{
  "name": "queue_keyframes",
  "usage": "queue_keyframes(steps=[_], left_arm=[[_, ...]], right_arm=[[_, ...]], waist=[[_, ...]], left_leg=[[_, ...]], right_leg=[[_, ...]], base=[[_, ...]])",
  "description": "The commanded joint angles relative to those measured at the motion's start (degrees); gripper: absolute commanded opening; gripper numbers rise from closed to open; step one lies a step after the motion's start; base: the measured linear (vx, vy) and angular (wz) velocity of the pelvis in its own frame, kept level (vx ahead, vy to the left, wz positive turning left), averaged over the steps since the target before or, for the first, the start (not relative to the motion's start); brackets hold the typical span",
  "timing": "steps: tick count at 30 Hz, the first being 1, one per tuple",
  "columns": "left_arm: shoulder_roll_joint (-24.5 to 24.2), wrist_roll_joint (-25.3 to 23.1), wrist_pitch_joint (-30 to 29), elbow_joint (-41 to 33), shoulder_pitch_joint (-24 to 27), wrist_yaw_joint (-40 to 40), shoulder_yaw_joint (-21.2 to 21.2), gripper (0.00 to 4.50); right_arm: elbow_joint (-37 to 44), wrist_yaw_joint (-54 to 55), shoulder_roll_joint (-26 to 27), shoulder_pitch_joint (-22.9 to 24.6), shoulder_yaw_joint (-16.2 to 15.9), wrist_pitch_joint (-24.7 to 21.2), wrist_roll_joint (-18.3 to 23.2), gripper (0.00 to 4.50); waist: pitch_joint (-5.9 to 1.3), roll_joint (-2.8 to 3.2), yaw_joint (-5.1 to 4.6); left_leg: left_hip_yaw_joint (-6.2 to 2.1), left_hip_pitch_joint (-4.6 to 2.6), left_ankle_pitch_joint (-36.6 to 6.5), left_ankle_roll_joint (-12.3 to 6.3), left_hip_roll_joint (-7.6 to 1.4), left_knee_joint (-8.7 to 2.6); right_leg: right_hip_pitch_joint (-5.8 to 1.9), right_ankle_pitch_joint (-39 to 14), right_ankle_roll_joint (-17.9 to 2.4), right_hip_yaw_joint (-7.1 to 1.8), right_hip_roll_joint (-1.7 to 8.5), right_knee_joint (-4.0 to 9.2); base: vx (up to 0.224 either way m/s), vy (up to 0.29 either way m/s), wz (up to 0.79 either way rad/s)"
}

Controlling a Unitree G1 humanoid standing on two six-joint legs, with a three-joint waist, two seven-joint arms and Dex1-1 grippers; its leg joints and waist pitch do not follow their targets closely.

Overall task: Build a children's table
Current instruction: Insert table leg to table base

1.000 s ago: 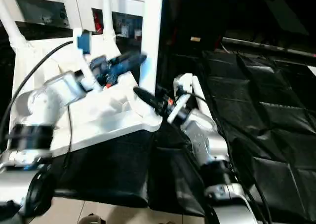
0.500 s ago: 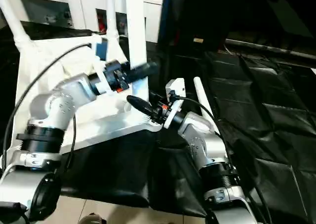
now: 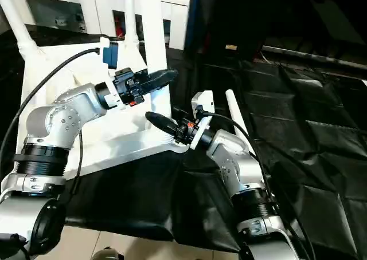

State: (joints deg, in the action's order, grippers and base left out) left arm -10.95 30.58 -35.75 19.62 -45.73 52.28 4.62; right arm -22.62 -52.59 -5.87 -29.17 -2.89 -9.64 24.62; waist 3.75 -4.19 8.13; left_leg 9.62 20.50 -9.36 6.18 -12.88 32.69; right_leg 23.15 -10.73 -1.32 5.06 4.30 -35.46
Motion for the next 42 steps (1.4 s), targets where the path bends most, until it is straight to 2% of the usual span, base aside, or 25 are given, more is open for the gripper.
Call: queue_keyframes(steps=[1,3,5,6,8,10,13,14,20,22,23,27,30,32,35,37,42], left_arm=[[-0.17,-1.01,-0.11,-2.51,-0.82,2.50,-3.38,1.96],[-0.62,-2.16,0.61,-2.70,-0.67,2.66,-4.70,1.96],[-0.95,-2.75,0.92,-3.01,-0.60,3.32,-5.67,1.94],[-1.14,-3.01,1.01,-3.22,-0.55,3.73,-6.19,1.93],[-1.76,-3.70,1.18,-3.93,-0.51,5.01,-7.76,1.93],[-2.06,-4.02,1.33,-4.18,-0.55,5.55,-8.59,1.93],[-2.50,-3.71,0.68,-5.19,-0.38,7.21,-9.89,1.93],[-2.61,-3.69,0.58,-5.34,-0.33,7.48,-10.11,1.93],[-3.43,-3.05,-0.32,-6.60,0.28,9.73,-11.26,1.93],[-3.53,-2.83,-0.52,-6.83,0.48,9.82,-11.28,1.93],[-3.40,-2.44,-0.76,-7.02,0.66,9.75,-11.09,1.93],[-3.12,-1.77,-1.26,-7.44,0.98,9.44,-10.61,1.93],[-3.14,-1.27,-1.69,-7.67,1.05,9.66,-10.25,1.93],[-3.21,-1.13,-1.88,-7.76,1.08,9.95,-10.22,1.93],[-3.36,-0.89,-2.13,-8.11,1.26,10.15,-10.38,1.93],[-3.16,-0.65,-2.42,-8.59,1.56,10.09,-10.40,1.93],[-3.14,-0.54,-2.81,-9.23,1.82,10.32,-10.44,1.92]], right_arm=[[0.93,1.44,-1.29,-0.56,0.59,-0.28,-0.88,1.88],[0.84,2.40,-1.65,-0.73,0.05,0.35,-2.37,1.88],[0.64,2.65,-2.01,-1.05,-0.26,-0.66,-2.75,1.88],[0.56,2.56,-2.26,-1.22,-0.49,-1.36,-2.92,2.44],[1.15,1.70,-3.61,-1.82,-1.50,-4.02,-3.44,2.44],[2.00,0.81,-4.80,-2.06,-2.41,-5.78,-3.97,2.77],[4.07,-1.24,-6.75,-2.25,-3.52,-10.37,-3.34,2.91],[4.31,-1.56,-7.00,-2.26,-3.66,-11.02,-3.17,2.94],[6.22,-5.16,-9.93,-1.97,-5.53,-14.93,-2.49,2.94],[6.66,-5.42,-10.16,-1.90,-5.63,-15.39,-2.33,2.94],[7.03,-5.68,-10.36,-1.81,-5.76,-15.57,-2.30,2.94],[7.95,-5.91,-10.38,-1.49,-5.65,-16.06,-2.03,2.94],[8.35,-6.39,-10.09,-1.25,-5.66,-16.01,-1.53,2.94],[8.35,-6.38,-9.88,-1.34,-5.56,-16.16,-1.49,2.62],[8.34,-6.41,-9.70,-1.41,-5.36,-16.48,-1.12,2.58],[8.06,-6.64,-9.56,-1.45,-5.19,-16.61,-0.73,2.22],[7.76,-6.83,-9.29,-1.42,-5.07,-16.44,-0.56,1.97]], waist=[[-4.65,0.94,-0.14],[-4.65,0.80,-0.15],[-4.61,0.93,-0.14],[-4.58,0.93,-0.13],[-4.54,0.87,-0.15],[-4.51,1.02,-0.13],[-4.56,0.68,-0.09],[-4.51,0.74,-0.04],[-4.44,0.62,-0.01],[-4.41,0.79,-0.04],[-4.40,0.61,-0.08],[-4.43,0.65,-0.04],[-4.43,0.43,-0.09],[-4.45,0.47,-0.02],[-4.42,0.52,-0.04],[-4.45,0.51,0.00],[-4.38,0.48,-0.02]], left_leg=[[0.41,-0.32,-7.03,-0.38,-0.27,-3.01],[0.43,-0.33,-6.78,-0.33,-0.26,-3.00],[0.44,-0.36,-6.64,-0.20,-0.26,-3.00],[0.42,-0.34,-6.71,-0.15,-0.23,-3.02],[0.32,-0.45,-6.93,0.07,-0.26,-3.11],[0.41,-0.41,-7.27,0.20,-0.26,-3.01],[0.44,-0.27,-6.93,0.16,-0.18,-2.96],[0.42,-0.28,-7.01,0.14,-0.17,-2.96],[0.43,-0.29,-8.65,0.38,-0.20,-2.85],[0.35,-0.27,-9.02,0.64,-0.29,-2.88],[0.40,-0.25,-9.02,0.62,-0.26,-2.85],[0.36,-0.27,-9.42,0.74,-0.28,-2.82],[0.39,-0.20,-9.08,0.64,-0.25,-2.79],[0.39,-0.15,-8.57,0.52,-0.20,-2.75],[0.38,-0.23,-8.89,0.52,-0.23,-2.78],[0.37,-0.23,-8.80,0.55,-0.26,-2.78],[0.38,-0.17,-8.79,0.60,-0.24,-2.80]], right_leg=[[-4.00,-1.30,-11.89,-2.92,3.47,3.01],[-4.01,-1.39,-11.62,-2.95,3.48,3.04],[-3.96,-1.54,-11.52,-2.96,3.45,3.01],[-3.98,-1.65,-11.49,-2.95,3.43,3.03],[-4.02,-2.54,-11.21,-2.90,3.39,3.12],[-3.93,-2.60,-11.15,-3.00,3.45,3.09],[-4.12,-2.40,-10.92,-3.02,3.43,3.06],[-4.11,-2.84,-10.87,-3.02,3.41,3.10],[-3.90,-6.16,-10.34,-2.99,3.51,3.38],[-3.84,-6.90,-10.14,-2.99,3.55,3.42],[-3.83,-6.93,-10.16,-2.99,3.50,3.43],[-3.74,-7.74,-10.07,-2.97,3.54,3.44],[-3.75,-7.68,-9.92,-2.96,3.50,3.42],[-3.77,-7.31,-9.91,-2.97,3.49,3.34],[-3.71,-7.56,-9.80,-2.95,3.48,3.42],[-3.71,-7.58,-9.83,-2.96,3.53,3.39],[-3.67,-8.09,-9.60,-2.95,3.51,3.45]], base=[[0.000,0.000,0.00],[0.000,0.000,0.00],[0.000,0.000,0.00],[0.000,0.000,0.00],[0.000,0.000,0.00],[0.000,0.000,0.00],[0.000,0.000,0.00],[0.000,0.000,0.00],[0.000,0.000,0.00],[0.000,0.000,0.00],[0.000,0.000,0.00],[0.000,0.000,0.00],[0.000,0.000,0.00],[0.000,0.000,0.00],[0.000,0.000,0.00],[0.000,0.000,0.00],[0.000,0.000,0.00]])
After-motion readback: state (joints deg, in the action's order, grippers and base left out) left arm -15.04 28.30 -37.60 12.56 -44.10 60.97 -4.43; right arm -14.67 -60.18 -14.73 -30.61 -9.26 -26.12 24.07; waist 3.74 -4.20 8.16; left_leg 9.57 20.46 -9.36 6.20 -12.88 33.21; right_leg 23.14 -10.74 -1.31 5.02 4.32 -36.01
